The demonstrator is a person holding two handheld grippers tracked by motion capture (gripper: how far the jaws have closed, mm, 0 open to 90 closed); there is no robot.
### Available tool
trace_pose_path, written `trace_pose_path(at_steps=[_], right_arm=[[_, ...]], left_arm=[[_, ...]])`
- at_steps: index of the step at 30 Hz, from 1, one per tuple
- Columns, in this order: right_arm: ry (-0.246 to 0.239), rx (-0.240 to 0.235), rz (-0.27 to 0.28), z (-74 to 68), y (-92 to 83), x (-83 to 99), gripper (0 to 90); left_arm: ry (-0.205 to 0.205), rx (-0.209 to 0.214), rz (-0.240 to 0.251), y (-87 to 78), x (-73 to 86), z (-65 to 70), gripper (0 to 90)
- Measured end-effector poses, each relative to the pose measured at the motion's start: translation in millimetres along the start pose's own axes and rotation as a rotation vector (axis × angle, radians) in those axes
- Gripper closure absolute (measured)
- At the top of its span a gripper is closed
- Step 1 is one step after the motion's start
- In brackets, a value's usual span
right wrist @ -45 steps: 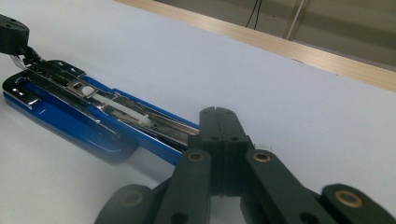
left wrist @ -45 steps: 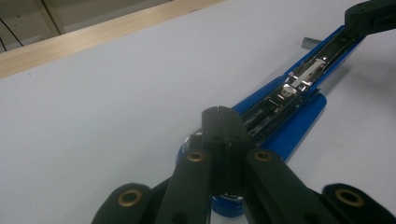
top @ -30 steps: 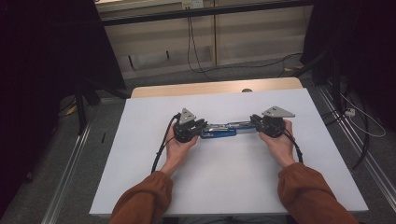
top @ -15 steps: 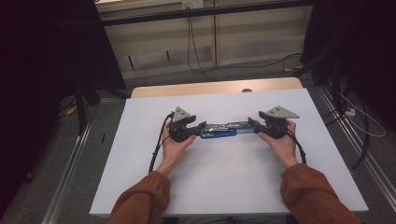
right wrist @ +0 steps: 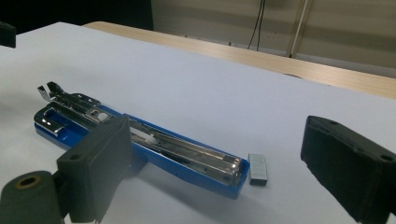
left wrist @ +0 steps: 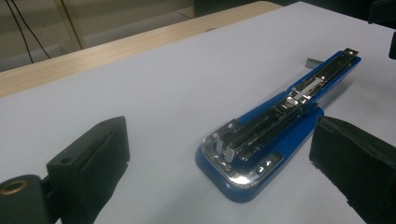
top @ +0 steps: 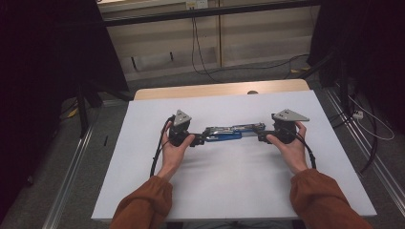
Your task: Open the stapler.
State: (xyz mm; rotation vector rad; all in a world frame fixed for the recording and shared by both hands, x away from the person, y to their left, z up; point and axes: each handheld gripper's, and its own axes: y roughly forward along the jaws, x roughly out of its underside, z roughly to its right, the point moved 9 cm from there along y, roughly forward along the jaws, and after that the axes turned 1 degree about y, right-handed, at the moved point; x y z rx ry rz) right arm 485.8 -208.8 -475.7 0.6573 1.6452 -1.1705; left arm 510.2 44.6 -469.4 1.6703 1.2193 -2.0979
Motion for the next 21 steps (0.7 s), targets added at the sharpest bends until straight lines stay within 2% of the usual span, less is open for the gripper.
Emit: trace_pose_path(at_steps=[2,6,11,17,21], right_arm=[[-0.004,-0.003,-0.002,0.3,-1.9,0.4,7.9],[0.006,0.000,-0.008,4.5,-6.4,1.2,7.9],[0.017,0.004,0.025,8.9,-9.4,-5.5,8.5],[0.026,-0.014,0.009,9.4,-11.6,-4.3,10.1],[0.024,-0.014,0.024,9.1,-15.1,-9.5,10.1]], left_arm=[[-0.001,0.011,0.001,-3.5,1.0,1.0,4.9],[0.005,0.008,0.008,-10.4,4.1,0.6,4.7],[0.008,0.005,-0.018,-16.9,12.1,1.5,4.7],[0.022,-0.001,0.002,-28.0,12.4,5.2,4.7],[0.015,-0.001,0.004,-39.1,18.4,8.3,4.7]])
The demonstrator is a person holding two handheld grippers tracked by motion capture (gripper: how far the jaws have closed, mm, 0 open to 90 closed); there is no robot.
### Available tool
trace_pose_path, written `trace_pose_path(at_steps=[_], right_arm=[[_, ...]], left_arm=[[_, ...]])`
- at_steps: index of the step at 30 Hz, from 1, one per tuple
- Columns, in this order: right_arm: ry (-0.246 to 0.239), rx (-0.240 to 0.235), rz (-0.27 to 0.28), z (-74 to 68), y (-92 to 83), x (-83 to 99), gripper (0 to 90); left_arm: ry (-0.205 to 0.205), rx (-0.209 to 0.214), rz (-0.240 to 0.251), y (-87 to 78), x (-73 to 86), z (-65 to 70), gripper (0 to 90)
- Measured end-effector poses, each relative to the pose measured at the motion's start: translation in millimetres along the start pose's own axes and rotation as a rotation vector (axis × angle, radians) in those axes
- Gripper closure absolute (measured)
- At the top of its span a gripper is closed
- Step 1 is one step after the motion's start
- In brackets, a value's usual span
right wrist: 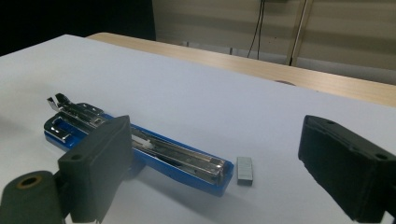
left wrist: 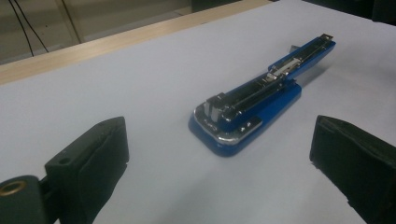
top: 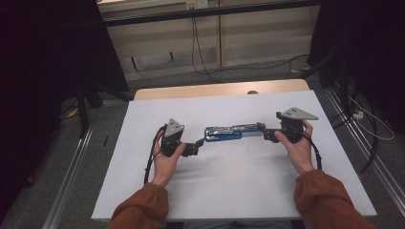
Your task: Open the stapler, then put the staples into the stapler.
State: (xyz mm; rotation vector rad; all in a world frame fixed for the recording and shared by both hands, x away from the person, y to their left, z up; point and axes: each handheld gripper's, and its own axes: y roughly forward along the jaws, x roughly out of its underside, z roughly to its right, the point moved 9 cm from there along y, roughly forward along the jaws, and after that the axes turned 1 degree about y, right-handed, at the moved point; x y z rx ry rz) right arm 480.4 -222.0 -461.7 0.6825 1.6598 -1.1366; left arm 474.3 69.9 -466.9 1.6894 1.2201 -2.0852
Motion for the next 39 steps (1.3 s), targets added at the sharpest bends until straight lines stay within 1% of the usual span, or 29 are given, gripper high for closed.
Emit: trace_pose_path(at_steps=[2,4,5,6,8,10,11,12,13,14,17,18,23,24,27,29,30,33,34,36,38,39], right_arm=[[-0.002,-0.001,0.001,0.3,-1.8,-1.5,10.1],[-0.002,-0.002,0.000,1.4,-2.9,-1.9,10.1],[-0.002,-0.001,0.000,2.0,-3.3,-2.0,10.1],[-0.001,-0.001,-0.002,2.6,-3.6,-2.0,10.1],[0.004,0.002,-0.005,4.0,-3.8,-2.0,10.0],[0.007,0.004,0.000,5.7,-3.6,-2.4,10.0],[0.012,0.009,-0.004,7.6,-3.5,-1.5,10.0],[0.012,0.009,-0.004,7.6,-3.5,-1.5,10.0],[0.012,0.011,-0.007,9.1,-3.1,-0.6,10.0],[0.012,0.011,-0.007,9.1,-3.1,-0.6,10.0],[0.016,0.011,-0.012,9.9,-2.7,0.1,10.0],[0.014,0.011,-0.014,10.0,-2.6,0.1,10.0],[0.017,0.006,-0.023,12.3,-1.6,-0.7,10.4],[0.017,-0.002,-0.032,12.2,0.2,0.0,10.2],[0.016,-0.006,-0.040,12.8,2.1,0.1,9.8],[0.016,-0.006,-0.042,14.1,3.9,-1.6,9.5],[0.021,-0.006,-0.047,15.6,5.8,-3.8,8.6],[0.018,-0.003,-0.050,17.0,7.2,-6.4,8.9],[0.017,-0.013,-0.064,17.9,8.5,-8.3,9.6],[0.019,-0.011,-0.067,18.6,9.0,-8.9,9.9],[0.021,-0.012,-0.083,20.7,10.5,-9.4,11.1],[0.023,-0.013,-0.083,21.5,11.5,-9.7,11.5]], left_arm=[[-0.002,0.000,-0.002,-9.4,4.4,1.9,4.8],[-0.017,-0.014,0.015,-19.0,6.0,1.5,4.7],[-0.016,-0.021,0.015,-23.7,7.7,0.5,4.7],[-0.024,-0.025,0.019,-27.5,9.7,0.3,4.8],[-0.027,-0.028,0.029,-33.5,13.2,0.5,4.8],[-0.021,-0.030,0.028,-39.0,15.8,1.5,4.7],[-0.020,-0.024,0.035,-44.3,16.6,3.2,4.7],[-0.020,-0.024,0.035,-44.3,16.6,3.2,4.7],[-0.029,-0.024,0.049,-50.3,17.0,4.8,4.7],[-0.029,-0.024,0.049,-50.3,17.0,4.8,4.7],[-0.030,-0.026,0.058,-61.3,19.0,6.7,4.7],[-0.028,-0.031,0.060,-64.4,20.0,6.6,4.7],[-0.045,-0.037,0.074,-77.2,24.8,7.7,4.7],[-0.041,-0.049,0.080,-82.3,26.1,6.3,4.7],[-0.045,-0.055,0.079,-86.4,29.2,5.9,4.7],[-0.051,-0.053,0.071,-89.1,34.0,6.9,4.6],[-0.050,-0.050,0.058,-91.5,38.2,8.1,4.6],[-0.040,-0.053,0.055,-95.5,40.8,8.9,4.6],[-0.039,-0.055,0.054,-97.8,41.7,9.4,4.6],[-0.049,-0.054,0.061,-101.6,42.8,11.0,4.6],[-0.047,-0.058,0.057,-105.6,44.8,12.5,4.6],[-0.042,-0.054,0.053,-107.1,46.0,13.4,4.6]])
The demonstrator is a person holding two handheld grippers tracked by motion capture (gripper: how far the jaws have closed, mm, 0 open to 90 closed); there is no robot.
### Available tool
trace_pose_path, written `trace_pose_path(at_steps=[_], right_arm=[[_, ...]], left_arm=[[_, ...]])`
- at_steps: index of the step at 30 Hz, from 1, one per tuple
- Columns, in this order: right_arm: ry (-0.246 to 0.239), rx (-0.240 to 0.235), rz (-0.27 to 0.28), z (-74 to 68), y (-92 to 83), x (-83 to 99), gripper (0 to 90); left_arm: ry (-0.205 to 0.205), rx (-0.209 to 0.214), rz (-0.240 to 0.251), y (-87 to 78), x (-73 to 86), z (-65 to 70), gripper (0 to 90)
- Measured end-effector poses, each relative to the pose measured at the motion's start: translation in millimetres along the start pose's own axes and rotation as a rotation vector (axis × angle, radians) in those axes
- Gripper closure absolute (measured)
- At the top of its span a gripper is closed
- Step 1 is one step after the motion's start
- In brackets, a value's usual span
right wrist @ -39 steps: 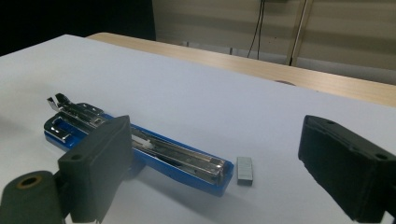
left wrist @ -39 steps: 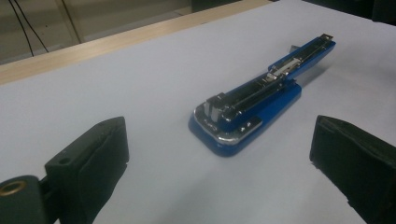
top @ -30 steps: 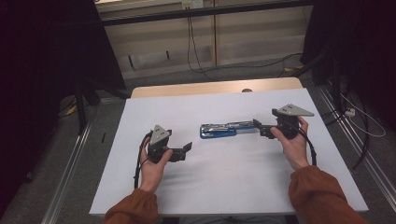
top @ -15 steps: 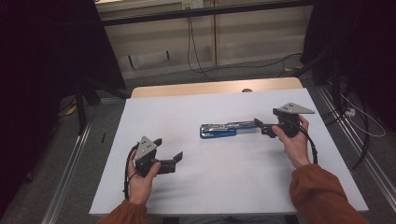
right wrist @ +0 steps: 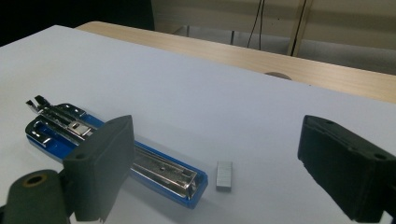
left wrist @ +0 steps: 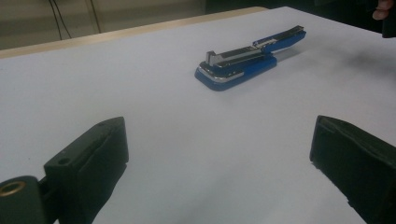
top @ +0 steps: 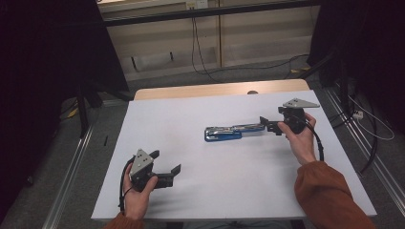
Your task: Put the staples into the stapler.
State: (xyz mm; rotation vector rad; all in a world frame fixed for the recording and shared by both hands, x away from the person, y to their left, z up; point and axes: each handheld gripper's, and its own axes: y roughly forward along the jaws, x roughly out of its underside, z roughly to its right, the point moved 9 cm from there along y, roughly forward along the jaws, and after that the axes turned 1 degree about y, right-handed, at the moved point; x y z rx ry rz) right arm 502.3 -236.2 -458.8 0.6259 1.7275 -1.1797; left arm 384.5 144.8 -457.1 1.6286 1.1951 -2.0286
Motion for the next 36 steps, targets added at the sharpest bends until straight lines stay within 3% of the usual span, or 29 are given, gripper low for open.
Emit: trace_pose_path(at_steps=[5,10,18,24,28,31,33,36], right_arm=[[-0.023,-0.011,-0.029,0.5,7.0,-1.7,16.0],[-0.063,-0.015,-0.083,0.9,17.6,-4.3,17.4],[-0.024,-0.010,-0.167,15.7,32.6,-8.4,17.4],[-0.049,0.015,-0.242,28.8,37.5,-5.2,16.0],[-0.054,-0.001,-0.264,36.6,40.3,-5.0,14.3],[-0.055,-0.012,-0.312,40.0,43.0,0.0,16.8],[-0.052,-0.027,-0.348,40.3,45.4,2.6,23.6],[-0.058,-0.033,-0.356,39.8,47.2,2.8,26.0]], left_arm=[[0.011,-0.011,0.008,-1.5,-3.5,2.9,4.6],[0.022,0.009,0.009,2.8,-4.5,7.0,4.6],[0.034,0.023,0.003,4.3,-3.8,9.1,4.6],[0.032,0.027,-0.002,5.2,-3.2,9.1,4.6],[0.031,0.029,-0.004,5.7,-3.0,9.2,4.6],[0.032,0.030,-0.007,6.1,-2.7,9.4,4.6],[0.032,0.031,-0.008,6.1,-2.5,9.4,4.6],[0.031,0.031,-0.006,5.9,-2.8,9.2,4.6]])
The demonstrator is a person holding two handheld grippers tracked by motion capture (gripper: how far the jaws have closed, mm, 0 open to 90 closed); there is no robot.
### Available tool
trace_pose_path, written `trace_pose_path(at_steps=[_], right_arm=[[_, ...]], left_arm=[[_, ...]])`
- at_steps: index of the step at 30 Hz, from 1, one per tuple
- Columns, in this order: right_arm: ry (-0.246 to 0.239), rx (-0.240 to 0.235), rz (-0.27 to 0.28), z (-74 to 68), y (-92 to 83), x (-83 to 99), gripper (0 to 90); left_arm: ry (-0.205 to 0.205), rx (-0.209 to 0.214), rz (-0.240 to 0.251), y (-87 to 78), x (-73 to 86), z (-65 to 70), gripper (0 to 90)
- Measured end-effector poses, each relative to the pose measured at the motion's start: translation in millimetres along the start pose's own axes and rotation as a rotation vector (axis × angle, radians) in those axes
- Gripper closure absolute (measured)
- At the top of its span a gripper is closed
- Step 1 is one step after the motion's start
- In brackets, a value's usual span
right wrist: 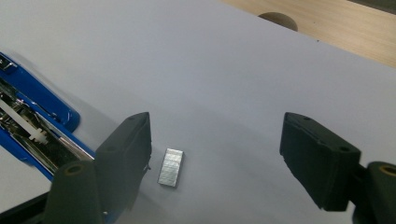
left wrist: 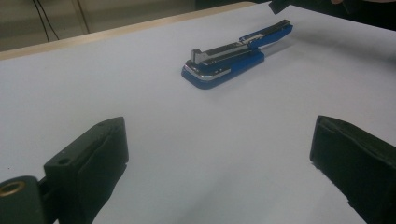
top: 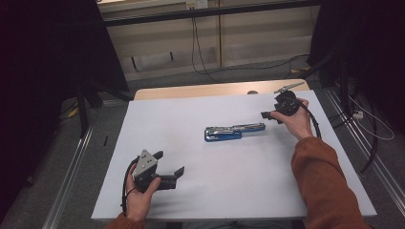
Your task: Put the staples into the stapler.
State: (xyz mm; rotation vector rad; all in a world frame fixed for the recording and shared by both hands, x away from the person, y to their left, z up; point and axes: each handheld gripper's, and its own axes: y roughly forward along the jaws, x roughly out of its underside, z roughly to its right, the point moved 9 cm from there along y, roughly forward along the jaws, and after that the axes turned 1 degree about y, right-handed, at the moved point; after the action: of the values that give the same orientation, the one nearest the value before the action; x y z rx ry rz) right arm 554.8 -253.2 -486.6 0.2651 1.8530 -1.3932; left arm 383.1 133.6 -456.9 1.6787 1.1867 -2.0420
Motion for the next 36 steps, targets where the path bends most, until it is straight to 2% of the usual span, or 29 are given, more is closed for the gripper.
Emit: trace_pose_path(at_steps=[5,8,9,12,15,17,26,33,35,36], right_arm=[[-0.035,-0.038,-0.061,-6.5,6.8,5.0,38.7],[-0.038,-0.050,-0.073,-7.6,8.2,6.2,41.4],[-0.042,-0.066,-0.085,-8.8,8.9,7.5,46.4],[-0.047,-0.068,-0.102,-9.8,10.5,9.6,47.9],[-0.043,-0.099,-0.120,-12.6,12.4,12.6,51.6],[-0.046,-0.102,-0.142,-13.8,13.5,15.1,53.6],[-0.052,-0.123,-0.156,-16.2,13.5,17.0,60.3],[-0.012,-0.140,-0.147,-15.1,11.6,15.0,60.2],[-0.007,-0.149,-0.153,-15.9,12.3,14.6,61.2],[-0.010,-0.145,-0.173,-16.3,13.5,15.7,61.6]], left_arm=[[-0.002,0.003,-0.004,0.6,0.5,0.3,4.6],[0.000,0.003,-0.004,0.6,0.5,-0.1,4.6],[0.001,0.003,-0.005,0.6,0.6,-0.2,4.6],[0.001,0.003,-0.005,0.6,0.6,-0.3,4.6],[0.000,0.004,-0.006,0.6,0.7,-0.4,4.6],[0.000,0.004,-0.006,0.8,0.8,-0.4,4.6],[-0.002,0.007,-0.010,1.1,1.3,-0.2,4.6],[-0.008,0.007,-0.016,1.8,2.0,0.0,4.6],[-0.007,0.006,-0.016,1.8,1.9,0.0,4.6],[-0.007,0.007,-0.016,1.8,2.0,0.1,4.6]])
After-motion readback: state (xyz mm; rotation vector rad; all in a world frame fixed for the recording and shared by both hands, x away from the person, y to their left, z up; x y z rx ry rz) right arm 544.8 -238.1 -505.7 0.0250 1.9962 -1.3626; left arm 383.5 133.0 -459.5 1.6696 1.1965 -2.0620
